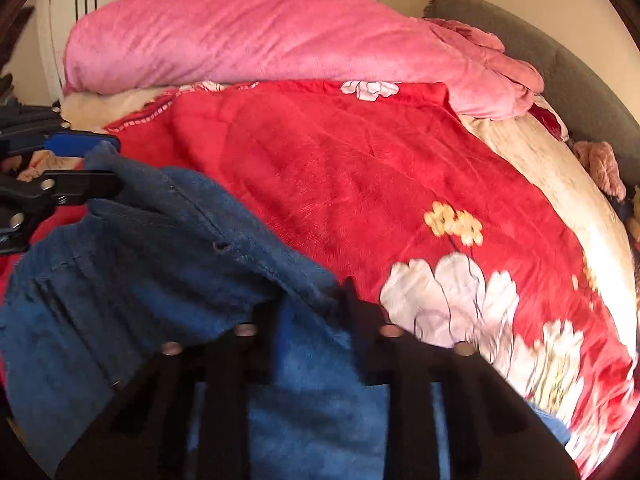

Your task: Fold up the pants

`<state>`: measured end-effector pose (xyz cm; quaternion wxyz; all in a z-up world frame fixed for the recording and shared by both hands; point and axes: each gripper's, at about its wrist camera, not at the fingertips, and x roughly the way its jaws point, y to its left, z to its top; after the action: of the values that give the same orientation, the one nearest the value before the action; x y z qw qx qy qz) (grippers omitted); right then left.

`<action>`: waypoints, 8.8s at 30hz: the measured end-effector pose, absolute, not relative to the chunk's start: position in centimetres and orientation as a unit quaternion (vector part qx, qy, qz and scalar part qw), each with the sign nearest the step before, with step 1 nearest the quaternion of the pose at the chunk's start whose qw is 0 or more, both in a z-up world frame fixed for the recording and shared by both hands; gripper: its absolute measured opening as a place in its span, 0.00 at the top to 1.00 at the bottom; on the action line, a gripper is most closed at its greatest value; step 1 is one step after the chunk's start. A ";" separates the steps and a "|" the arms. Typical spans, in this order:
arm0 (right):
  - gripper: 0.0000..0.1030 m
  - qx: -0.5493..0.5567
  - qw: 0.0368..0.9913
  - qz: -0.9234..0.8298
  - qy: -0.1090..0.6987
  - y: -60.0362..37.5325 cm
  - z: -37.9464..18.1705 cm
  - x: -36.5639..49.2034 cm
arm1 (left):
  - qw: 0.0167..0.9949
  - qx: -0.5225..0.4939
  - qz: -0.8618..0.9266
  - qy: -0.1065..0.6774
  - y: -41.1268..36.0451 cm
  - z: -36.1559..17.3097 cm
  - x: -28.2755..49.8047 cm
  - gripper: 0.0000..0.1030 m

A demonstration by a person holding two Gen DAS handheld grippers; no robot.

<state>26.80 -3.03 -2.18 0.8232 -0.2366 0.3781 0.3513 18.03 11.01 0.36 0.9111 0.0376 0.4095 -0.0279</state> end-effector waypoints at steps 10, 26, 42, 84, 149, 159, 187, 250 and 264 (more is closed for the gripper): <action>0.91 -0.127 0.853 0.371 0.344 -7.8 3.0 18.1 | 0.918 0.033 -0.054 0.392 10.9 2.1 14.7 0.74; 0.92 -0.140 0.800 0.433 0.391 -6.3 0.9 2.1 | 0.909 0.035 -0.086 0.406 11.6 0.6 5.3 0.72; 0.90 -0.154 0.784 0.428 0.423 -5.0 -2.1 0.9 | 0.917 -0.013 -0.066 0.393 13.5 2.5 -0.8 0.71; 0.51 0.007 0.884 0.232 0.405 -19.7 4.4 6.8 | 0.904 0.018 -0.160 0.397 3.7 2.2 1.1 0.43; 0.95 0.103 0.894 0.017 0.435 -35.6 4.5 -0.9 | 0.864 0.058 -0.262 0.425 -5.6 -0.8 2.6 1.00; 0.63 0.142 0.871 0.069 0.465 -34.5 0.6 -1.1 | 0.853 0.085 -0.266 0.441 -6.4 -2.2 1.5 1.00; 0.92 0.078 0.839 0.067 0.534 -36.3 -1.6 -5.2 | 0.819 0.127 -0.301 0.471 -8.1 -4.4 -0.3 0.97; 0.60 0.151 0.858 0.132 0.472 -40.1 -3.1 10.8 | 0.875 0.023 -0.180 0.448 -6.1 -1.5 16.4 0.43; 0.86 0.006 0.920 0.121 0.373 -38.0 2.0 7.4 | 0.889 0.114 -0.163 0.413 -11.4 -1.9 16.0 0.97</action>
<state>7.44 -38.02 2.02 0.9199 0.0063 0.3728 0.1212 16.05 -11.40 -1.91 0.8886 0.1138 0.4132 -0.1634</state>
